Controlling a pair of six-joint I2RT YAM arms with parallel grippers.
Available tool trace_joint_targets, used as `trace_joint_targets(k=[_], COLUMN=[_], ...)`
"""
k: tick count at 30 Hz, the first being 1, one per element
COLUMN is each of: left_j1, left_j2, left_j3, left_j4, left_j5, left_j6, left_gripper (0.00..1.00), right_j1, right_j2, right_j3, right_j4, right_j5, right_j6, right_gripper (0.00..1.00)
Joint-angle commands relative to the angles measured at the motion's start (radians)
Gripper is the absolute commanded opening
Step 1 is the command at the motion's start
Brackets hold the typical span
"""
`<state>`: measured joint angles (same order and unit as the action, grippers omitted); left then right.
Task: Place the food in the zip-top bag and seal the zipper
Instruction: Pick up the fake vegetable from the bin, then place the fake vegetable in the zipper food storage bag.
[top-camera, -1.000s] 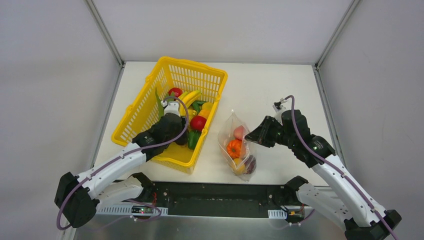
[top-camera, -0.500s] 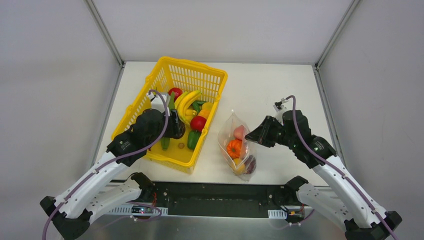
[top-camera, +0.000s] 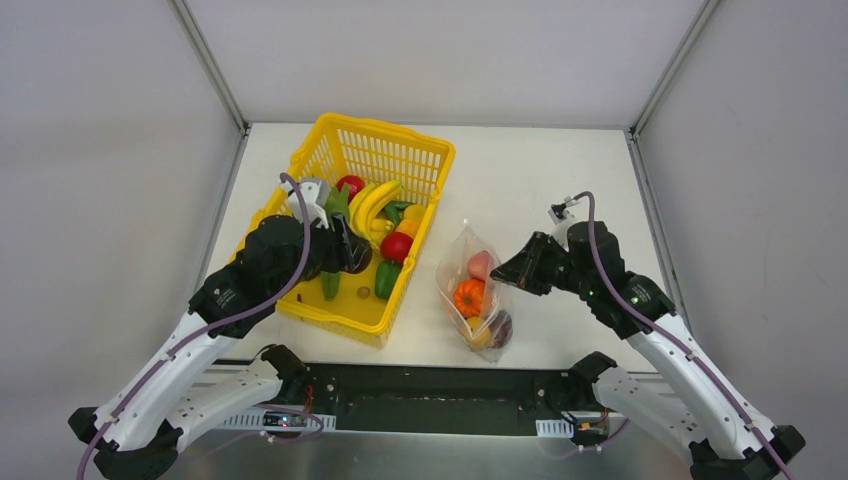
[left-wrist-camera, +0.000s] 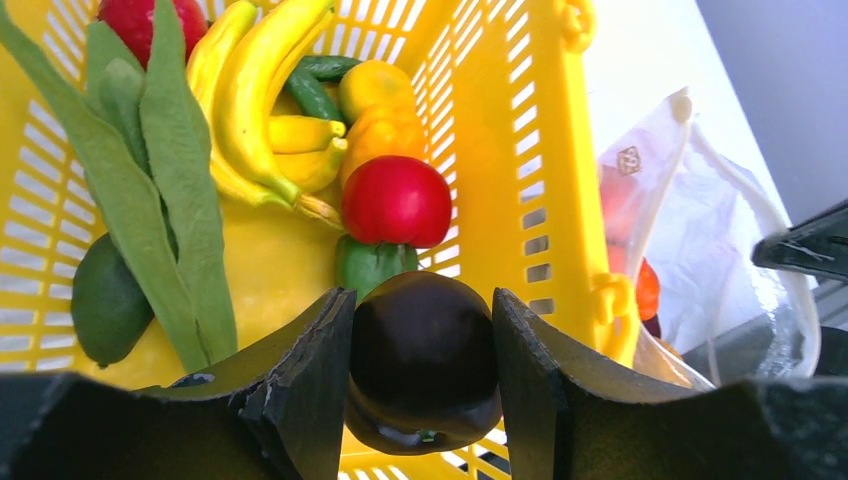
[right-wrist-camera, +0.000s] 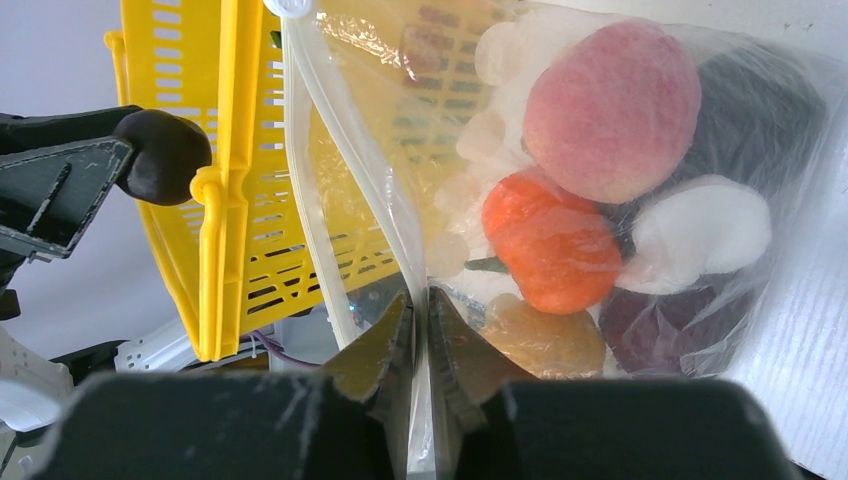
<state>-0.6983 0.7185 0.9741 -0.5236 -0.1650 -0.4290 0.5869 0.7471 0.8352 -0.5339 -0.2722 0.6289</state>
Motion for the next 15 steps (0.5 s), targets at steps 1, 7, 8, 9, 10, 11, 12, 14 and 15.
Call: trace_joint_targets(k=[1, 7, 8, 9, 10, 11, 12, 14, 15], left_j1=[0.006, -0.021, -0.030, -0.039, -0.052, -0.069, -0.091, -0.146, -0.170], left_j2=[0.010, 0.033, 0.041, 0.054, 0.071, 0.087, 0.103, 0.136, 0.158], left_j3=[0.069, 0.085, 0.085, 0.092, 0.099, 0.110, 0.116, 0.131, 0.138], left_j4=[0.025, 0.160, 0.188, 0.210, 0.227, 0.240, 0.255, 0.286, 0.299], left_j5=[0.095, 0.236, 0.254, 0.276, 0.292, 0.298, 0.295, 0.291, 0.292], left_j6=[-0.019, -0.083, -0.097, -0.108, -0.114, -0.118, -0.119, -0.117, -0.116], left_gripper=[0.32, 0.31, 0.31, 0.31, 0.31, 0.31, 0.31, 0.31, 0.31], right_j1=[0.001, 0.001, 0.001, 0.002, 0.001, 0.001, 0.001, 0.001, 0.001], right_j2=[-0.002, 0.002, 0.003, 0.003, 0.005, 0.008, 0.010, 0.015, 0.016], right_j3=[0.013, 0.016, 0.017, 0.019, 0.019, 0.020, 0.021, 0.026, 0.028], right_j4=[0.038, 0.045, 0.045, 0.046, 0.048, 0.050, 0.049, 0.049, 0.050], right_j5=[-0.020, -0.025, -0.024, -0.025, -0.027, -0.029, -0.031, -0.035, -0.036], right_j6=[0.012, 0.014, 0.014, 0.014, 0.014, 0.014, 0.014, 0.013, 0.012], right_gripper=[0.12, 0.12, 0.12, 0.12, 0.12, 0.12, 0.12, 0.12, 0.12])
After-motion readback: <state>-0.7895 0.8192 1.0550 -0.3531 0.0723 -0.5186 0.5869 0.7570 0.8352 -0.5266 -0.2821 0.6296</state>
